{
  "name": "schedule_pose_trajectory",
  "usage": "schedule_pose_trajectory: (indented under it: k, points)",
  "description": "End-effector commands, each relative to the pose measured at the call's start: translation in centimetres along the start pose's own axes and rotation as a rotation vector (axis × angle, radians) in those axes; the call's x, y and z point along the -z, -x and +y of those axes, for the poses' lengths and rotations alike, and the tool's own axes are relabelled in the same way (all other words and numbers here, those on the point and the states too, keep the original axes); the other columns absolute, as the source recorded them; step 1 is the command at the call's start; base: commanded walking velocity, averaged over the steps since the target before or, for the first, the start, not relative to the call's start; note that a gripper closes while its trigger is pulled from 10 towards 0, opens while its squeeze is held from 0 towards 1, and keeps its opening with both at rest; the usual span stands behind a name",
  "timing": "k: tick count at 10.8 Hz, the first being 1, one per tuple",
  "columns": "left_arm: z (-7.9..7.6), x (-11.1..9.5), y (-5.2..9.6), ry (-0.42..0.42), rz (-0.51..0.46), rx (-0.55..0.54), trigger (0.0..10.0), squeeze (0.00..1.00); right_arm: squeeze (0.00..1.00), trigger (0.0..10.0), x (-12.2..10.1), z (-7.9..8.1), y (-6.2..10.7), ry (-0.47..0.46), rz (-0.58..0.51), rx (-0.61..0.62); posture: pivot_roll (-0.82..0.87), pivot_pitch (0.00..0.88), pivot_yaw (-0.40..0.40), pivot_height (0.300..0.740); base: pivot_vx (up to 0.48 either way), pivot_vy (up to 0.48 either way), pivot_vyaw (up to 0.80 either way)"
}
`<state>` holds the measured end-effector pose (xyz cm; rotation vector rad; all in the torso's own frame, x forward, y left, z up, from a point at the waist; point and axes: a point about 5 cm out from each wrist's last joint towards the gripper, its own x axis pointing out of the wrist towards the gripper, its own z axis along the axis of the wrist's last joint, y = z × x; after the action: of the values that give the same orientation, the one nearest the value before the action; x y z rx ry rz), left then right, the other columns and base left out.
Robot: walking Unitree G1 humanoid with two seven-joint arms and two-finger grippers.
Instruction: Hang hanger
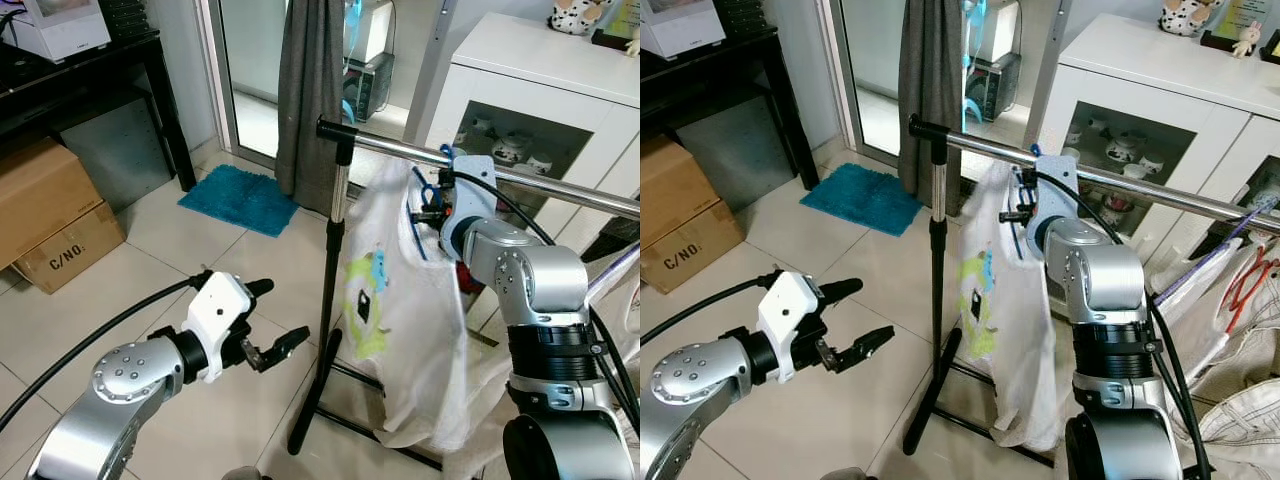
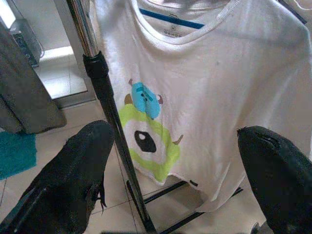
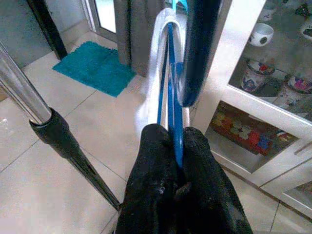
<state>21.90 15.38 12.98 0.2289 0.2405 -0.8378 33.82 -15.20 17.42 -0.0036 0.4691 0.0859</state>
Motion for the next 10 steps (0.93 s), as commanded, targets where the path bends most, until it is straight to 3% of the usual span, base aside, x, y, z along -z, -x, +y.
schedule_pose_trajectory:
  k: [1, 6, 8, 10]
  points:
    - [0.2, -0.3, -0.2, -0.014, -0.003, -0.004, 10.0, 0.42, 0.0, 0.0, -0.4, -0.2, 0.3, -0.016, -0.022, -0.005, 0.0, 0.0, -0.043, 0.74, 0.0, 0.0, 0.0]
    - [0.5, -0.2, -0.2, -0.026, -0.007, -0.053, 10.0, 0.42, 0.0, 0.0, -0.9, 0.2, 0.7, -0.025, -0.095, -0.007, 0.01, 0.0, -0.042, 0.74, 0.0, 0.0, 0.0]
    - [1.5, -0.8, -0.8, 0.024, -0.066, -0.189, 10.0, 0.35, 0.0, 0.0, -1.7, -0.1, 2.1, -0.069, -0.24, 0.017, 0.0, 0.0, -0.044, 0.74, 0.0, 0.0, 0.0]
    - [1.4, -0.9, -1.1, 0.045, -0.088, -0.218, 10.0, 0.22, 0.0, 0.0, -0.5, 0.7, 3.9, -0.079, -0.311, -0.015, 0.0, 0.0, -0.037, 0.74, 0.0, 0.0, 0.0]
